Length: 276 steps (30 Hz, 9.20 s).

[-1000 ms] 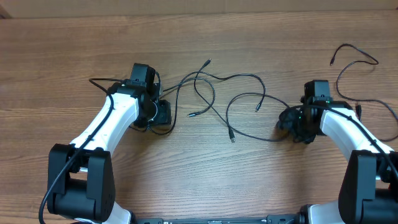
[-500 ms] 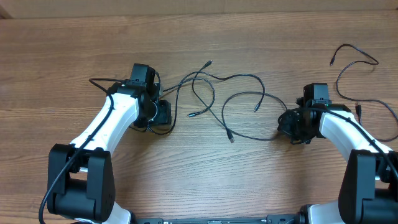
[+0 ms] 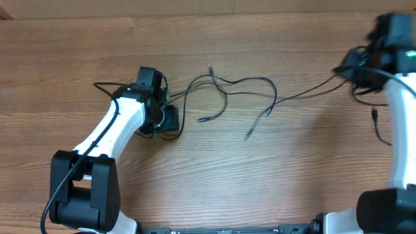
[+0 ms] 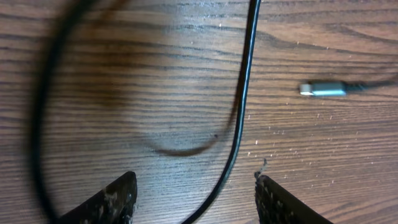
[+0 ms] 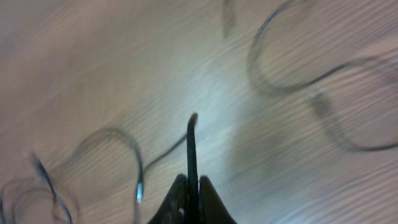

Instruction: Untangle cables

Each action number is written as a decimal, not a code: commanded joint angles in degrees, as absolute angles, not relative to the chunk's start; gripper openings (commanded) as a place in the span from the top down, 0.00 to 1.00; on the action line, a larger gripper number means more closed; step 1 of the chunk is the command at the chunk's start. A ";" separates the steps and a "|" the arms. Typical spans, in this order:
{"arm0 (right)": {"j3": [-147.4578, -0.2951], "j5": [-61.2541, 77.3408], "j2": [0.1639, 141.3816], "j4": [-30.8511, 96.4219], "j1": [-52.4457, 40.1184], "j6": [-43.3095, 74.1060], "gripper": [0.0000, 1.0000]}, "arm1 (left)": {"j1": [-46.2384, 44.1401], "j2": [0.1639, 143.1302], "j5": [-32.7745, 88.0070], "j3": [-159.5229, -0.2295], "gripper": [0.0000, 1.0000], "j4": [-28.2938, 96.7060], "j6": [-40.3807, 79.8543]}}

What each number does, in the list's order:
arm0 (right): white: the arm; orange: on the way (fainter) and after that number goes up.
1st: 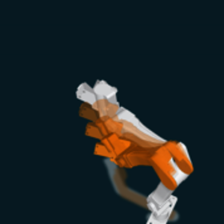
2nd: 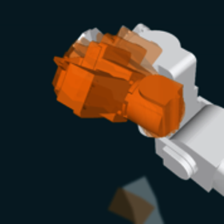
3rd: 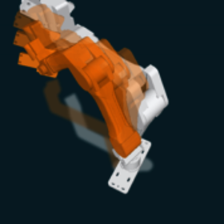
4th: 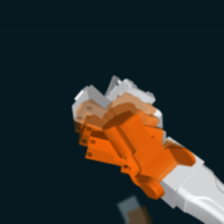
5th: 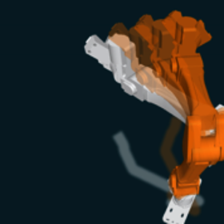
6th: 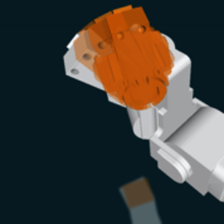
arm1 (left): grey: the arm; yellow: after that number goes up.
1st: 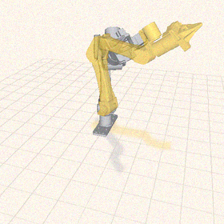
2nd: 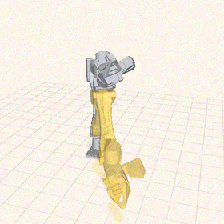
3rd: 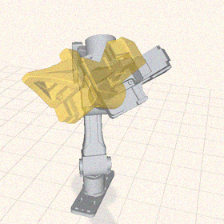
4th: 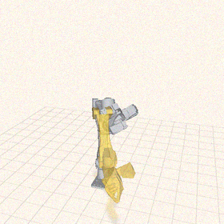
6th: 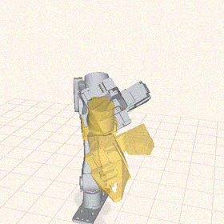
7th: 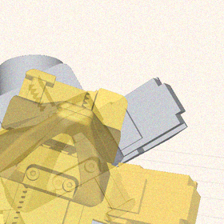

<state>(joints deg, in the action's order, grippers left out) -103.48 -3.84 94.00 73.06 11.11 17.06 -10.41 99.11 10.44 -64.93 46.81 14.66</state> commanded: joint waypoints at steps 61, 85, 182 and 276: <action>-123.83 7.55 93.36 71.75 24.08 18.57 0.96 | -21.63 102.89 15.81 -68.23 0.96 44.01 21.19; -123.74 -11.94 106.85 74.13 25.96 26.57 0.96 | -17.72 97.27 15.86 -73.71 0.95 52.99 19.27; -64.93 -1.41 107.44 48.58 16.34 -21.58 0.58 | -18.79 97.41 14.90 -72.03 0.88 50.50 19.31; -92.92 6.44 118.28 52.14 -39.66 19.42 0.10 | -1.41 97.36 6.24 -72.27 0.20 53.80 23.99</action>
<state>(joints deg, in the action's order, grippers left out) -93.21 11.57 114.91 53.49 -38.04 17.85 -1.72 97.30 6.79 -71.92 53.65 23.66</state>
